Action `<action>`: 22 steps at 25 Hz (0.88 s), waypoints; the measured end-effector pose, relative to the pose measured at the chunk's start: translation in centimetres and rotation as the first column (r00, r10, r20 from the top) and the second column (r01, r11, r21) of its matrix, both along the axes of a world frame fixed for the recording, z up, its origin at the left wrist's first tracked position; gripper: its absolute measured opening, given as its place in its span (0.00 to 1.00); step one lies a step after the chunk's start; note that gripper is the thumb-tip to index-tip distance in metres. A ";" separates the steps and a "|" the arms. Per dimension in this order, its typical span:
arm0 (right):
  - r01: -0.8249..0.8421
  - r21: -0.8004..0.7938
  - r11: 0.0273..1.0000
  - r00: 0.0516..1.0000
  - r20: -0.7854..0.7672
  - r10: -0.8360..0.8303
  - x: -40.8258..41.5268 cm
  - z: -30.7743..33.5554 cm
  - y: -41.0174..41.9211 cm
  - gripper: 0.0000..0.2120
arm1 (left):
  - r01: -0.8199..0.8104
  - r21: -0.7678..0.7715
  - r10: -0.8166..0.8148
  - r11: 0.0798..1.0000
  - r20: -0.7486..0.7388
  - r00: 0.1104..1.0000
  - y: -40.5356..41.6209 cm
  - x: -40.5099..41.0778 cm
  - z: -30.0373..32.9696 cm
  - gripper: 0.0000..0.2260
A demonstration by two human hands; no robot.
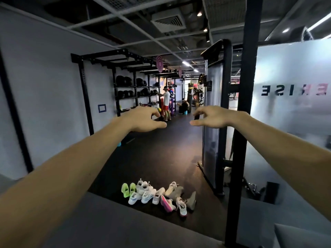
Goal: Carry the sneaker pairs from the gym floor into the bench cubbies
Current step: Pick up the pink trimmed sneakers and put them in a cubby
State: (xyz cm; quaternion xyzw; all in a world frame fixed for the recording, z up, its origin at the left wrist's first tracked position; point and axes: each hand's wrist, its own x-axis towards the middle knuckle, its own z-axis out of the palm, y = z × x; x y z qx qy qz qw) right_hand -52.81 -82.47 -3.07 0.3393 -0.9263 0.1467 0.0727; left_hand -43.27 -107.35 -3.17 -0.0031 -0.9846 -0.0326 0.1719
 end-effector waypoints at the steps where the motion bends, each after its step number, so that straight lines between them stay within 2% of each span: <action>1: 0.013 0.002 1.000 1.000 -0.005 -0.013 -2.3 -0.4 -1.1 0.30 | 0.008 0.014 -0.008 1.000 0.008 1.000 -1.4 -2.5 -0.5 0.28; 9: 0.084 0.009 0.996 0.996 0.038 -0.084 -22.9 -2.8 -9.5 0.31 | 0.109 0.069 -0.110 0.992 0.009 0.994 -9.9 -24.2 -1.5 0.26; 16: 0.120 0.005 0.993 0.990 0.071 -0.120 -37.8 -3.9 -16.4 0.30 | 0.157 0.082 -0.164 0.984 0.085 0.983 -16.7 -41.4 -3.3 0.27; 22: 0.218 -0.017 0.976 0.973 0.078 -0.216 -51.9 -6.3 -22.4 0.30 | 0.260 0.130 -0.269 0.957 0.057 0.961 -23.0 -58.0 -4.2 0.28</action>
